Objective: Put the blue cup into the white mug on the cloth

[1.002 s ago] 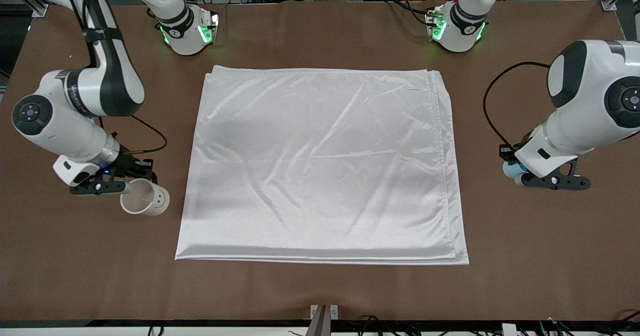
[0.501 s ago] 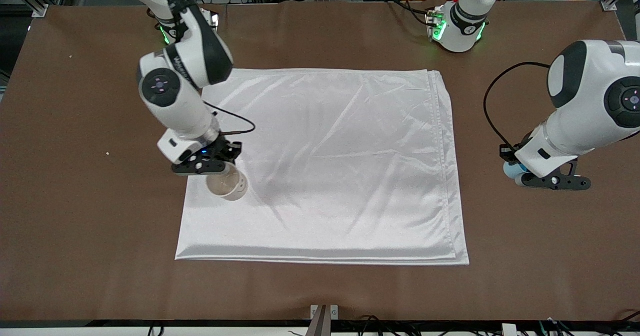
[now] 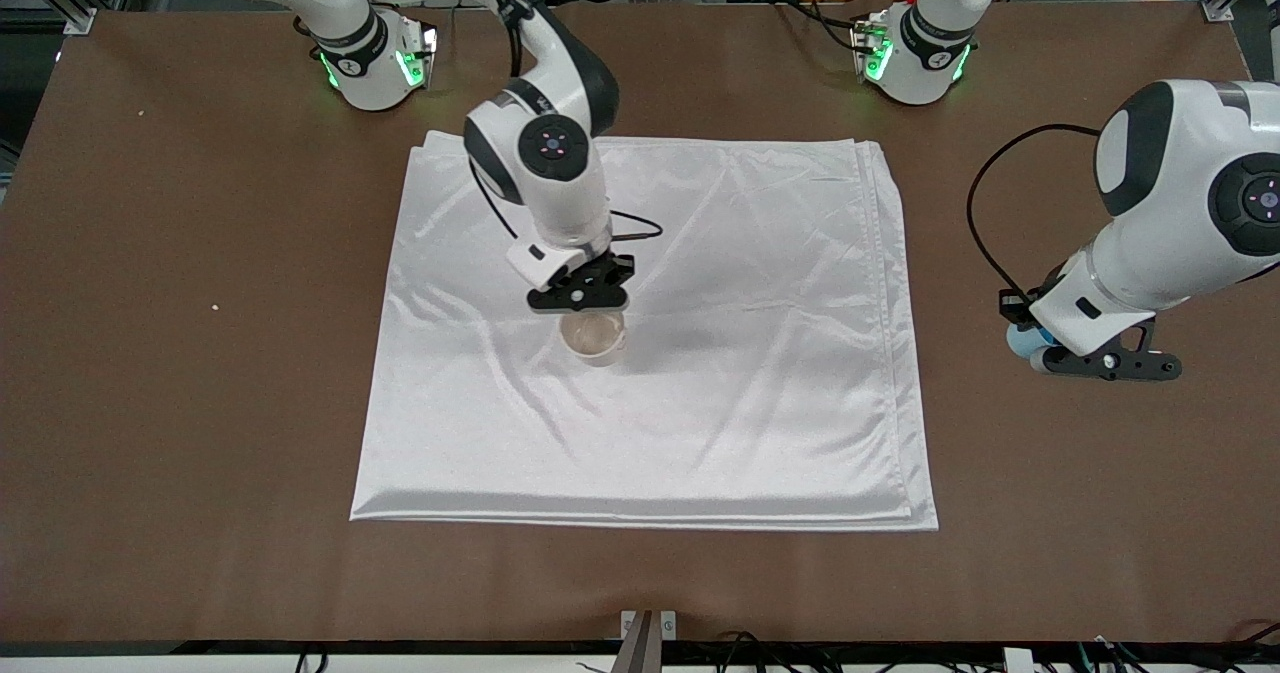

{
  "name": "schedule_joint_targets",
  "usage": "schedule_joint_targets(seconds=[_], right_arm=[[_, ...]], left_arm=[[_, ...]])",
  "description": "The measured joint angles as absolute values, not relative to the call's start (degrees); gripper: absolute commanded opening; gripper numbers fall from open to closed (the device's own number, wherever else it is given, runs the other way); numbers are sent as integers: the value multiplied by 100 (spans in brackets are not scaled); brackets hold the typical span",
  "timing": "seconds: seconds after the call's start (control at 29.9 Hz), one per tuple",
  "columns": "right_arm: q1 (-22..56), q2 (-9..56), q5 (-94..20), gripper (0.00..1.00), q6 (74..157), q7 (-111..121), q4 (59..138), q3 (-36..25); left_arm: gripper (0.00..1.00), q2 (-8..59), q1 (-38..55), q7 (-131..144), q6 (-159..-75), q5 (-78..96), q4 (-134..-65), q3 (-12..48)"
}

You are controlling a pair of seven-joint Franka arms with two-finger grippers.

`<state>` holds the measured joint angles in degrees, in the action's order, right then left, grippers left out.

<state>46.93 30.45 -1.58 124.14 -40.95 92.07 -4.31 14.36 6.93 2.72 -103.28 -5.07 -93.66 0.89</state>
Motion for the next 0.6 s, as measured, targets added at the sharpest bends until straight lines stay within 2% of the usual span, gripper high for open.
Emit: schedule_joint_targets(seconds=[0.2,0.6], right_arm=[[4995,3463,-157,0,12419,-4297,8894,-436],[5160,3746,-158,0,12434,-4354,8607,-436]], left_arm=[[0,1440,692,272,-10328,-507,-9366,88],[0,1444,688,272,-10330,-507,-9366,87]])
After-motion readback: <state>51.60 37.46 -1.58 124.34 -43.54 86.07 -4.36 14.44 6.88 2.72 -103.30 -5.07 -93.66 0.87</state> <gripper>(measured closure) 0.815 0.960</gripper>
